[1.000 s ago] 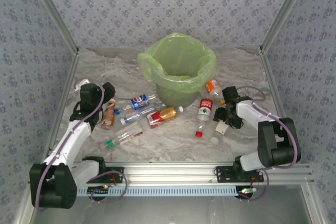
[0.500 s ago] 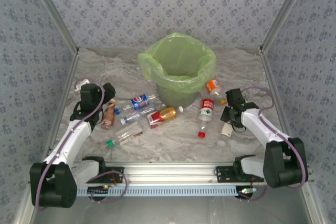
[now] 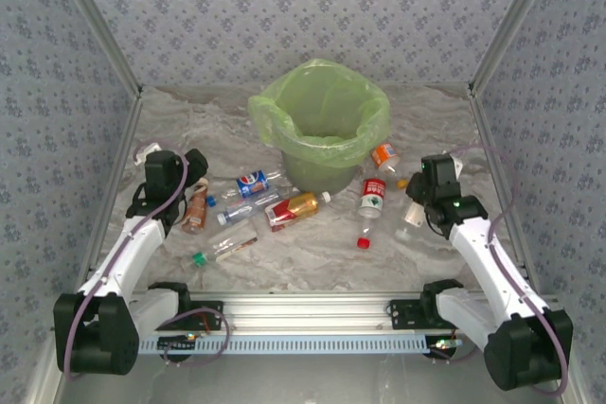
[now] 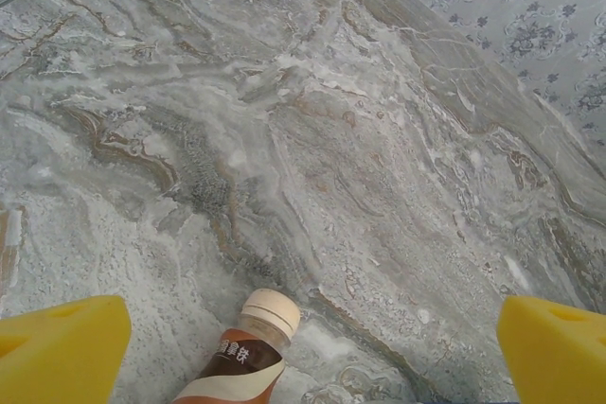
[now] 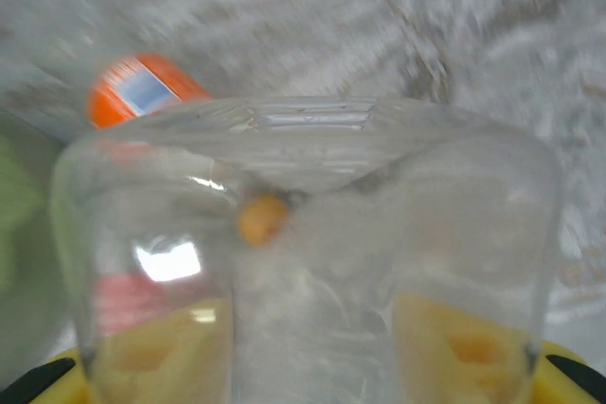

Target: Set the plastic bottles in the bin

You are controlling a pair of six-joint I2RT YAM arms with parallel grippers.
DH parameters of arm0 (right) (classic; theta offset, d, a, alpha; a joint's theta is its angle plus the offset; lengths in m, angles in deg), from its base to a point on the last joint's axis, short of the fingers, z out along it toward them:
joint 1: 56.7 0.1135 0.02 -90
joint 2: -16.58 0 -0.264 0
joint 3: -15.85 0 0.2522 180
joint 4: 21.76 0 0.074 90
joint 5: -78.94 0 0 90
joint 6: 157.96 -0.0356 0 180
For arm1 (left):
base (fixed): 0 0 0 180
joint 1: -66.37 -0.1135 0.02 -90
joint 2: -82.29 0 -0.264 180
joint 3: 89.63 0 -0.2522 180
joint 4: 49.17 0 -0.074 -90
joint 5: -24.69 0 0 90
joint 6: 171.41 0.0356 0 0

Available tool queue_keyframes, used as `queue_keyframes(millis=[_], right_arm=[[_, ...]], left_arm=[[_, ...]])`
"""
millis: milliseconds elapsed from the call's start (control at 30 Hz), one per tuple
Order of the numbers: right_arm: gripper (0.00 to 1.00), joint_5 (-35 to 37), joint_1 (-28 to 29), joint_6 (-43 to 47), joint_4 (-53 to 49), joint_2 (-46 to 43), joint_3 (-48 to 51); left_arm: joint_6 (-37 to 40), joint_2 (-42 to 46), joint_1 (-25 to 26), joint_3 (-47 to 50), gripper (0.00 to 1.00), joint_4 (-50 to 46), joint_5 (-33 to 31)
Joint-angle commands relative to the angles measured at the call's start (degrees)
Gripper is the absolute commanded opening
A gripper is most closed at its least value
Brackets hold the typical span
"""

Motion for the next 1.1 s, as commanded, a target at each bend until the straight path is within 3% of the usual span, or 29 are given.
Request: queue_keyframes(millis=[0,333,533,900,1067], right_arm=[[0.0,-1.2,0.9,4.5,6.8,-0.7,-5.8],[0.0,-15.4,3.7,11.8,19.3,9.1,-24.0],[0.0,-25.0,5.6,13.3,19.9,19.6,-40.3],[0.0,-25.7,12.0,20.2,23.3,35.0,-51.9],[0.0,-25.2,12.4,22.9,17.9,41.8,-56.5]], left_arm=[[-0.9,1.3,0.0,-1.4,0.99,1.3,0.7],[-1.3,2.2,0.0,-0.8,0.99,1.8,1.9],[-1.6,2.8,0.0,-0.8,0.99,1.2,2.3],[-0.2,3.4,0.1,-2.1,0.99,-0.2,5.6],[-0.1,4.2,0.0,-1.8,0.99,-1.5,5.5]])
